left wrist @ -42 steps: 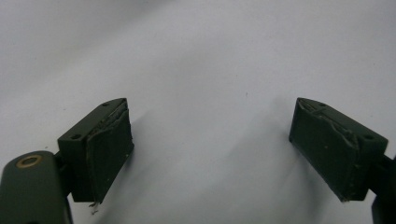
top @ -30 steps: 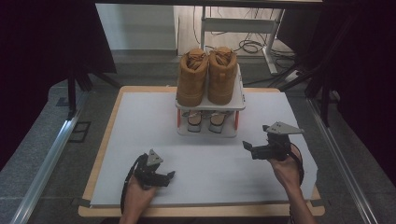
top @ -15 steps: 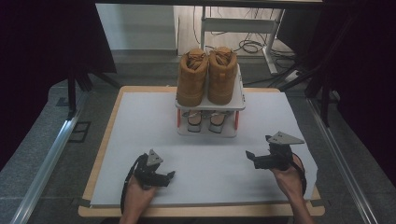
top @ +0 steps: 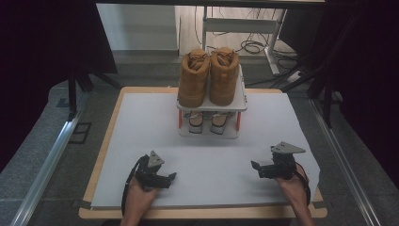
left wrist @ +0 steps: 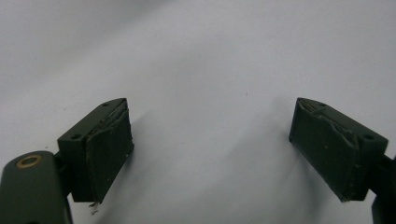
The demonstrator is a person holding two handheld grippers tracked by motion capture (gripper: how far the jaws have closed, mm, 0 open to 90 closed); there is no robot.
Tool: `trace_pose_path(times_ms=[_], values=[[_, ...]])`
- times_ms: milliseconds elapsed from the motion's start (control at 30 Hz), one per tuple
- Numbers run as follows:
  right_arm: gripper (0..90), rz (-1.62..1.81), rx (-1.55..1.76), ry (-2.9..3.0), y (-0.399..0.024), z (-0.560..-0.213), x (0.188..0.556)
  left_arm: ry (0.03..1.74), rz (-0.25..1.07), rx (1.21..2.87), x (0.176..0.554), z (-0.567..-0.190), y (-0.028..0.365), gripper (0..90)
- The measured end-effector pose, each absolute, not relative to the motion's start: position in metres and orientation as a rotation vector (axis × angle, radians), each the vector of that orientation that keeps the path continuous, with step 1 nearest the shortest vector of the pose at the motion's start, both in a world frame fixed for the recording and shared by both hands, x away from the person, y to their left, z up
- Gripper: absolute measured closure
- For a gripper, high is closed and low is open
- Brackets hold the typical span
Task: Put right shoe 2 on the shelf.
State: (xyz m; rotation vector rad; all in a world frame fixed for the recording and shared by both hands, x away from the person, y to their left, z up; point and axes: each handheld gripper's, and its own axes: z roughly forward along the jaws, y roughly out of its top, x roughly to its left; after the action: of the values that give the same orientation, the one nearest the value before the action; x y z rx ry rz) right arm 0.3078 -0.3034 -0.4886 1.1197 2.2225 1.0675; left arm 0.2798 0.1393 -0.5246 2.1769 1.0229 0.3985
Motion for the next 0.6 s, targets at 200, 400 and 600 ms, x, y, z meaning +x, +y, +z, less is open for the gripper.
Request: trace_pose_path(times_ms=[200, 400, 600], values=[[0.0, 1.018, 1.136, 2.259, -0.305, -0.503, 0.307, 1.022, 0.399, 2.177, 0.280, -0.525, 0.139, 13.2], [0.0, 0.983, 1.161, 2.293, -0.307, -0.515, 0.307, 1.023, 0.399, 2.177, 0.280, -0.525, 0.139, 13.1], [0.0, 0.949, 1.182, 2.322, -0.307, -0.522, 0.308, 1.022, 0.400, 2.179, 0.280, -0.525, 0.139, 13.1]])
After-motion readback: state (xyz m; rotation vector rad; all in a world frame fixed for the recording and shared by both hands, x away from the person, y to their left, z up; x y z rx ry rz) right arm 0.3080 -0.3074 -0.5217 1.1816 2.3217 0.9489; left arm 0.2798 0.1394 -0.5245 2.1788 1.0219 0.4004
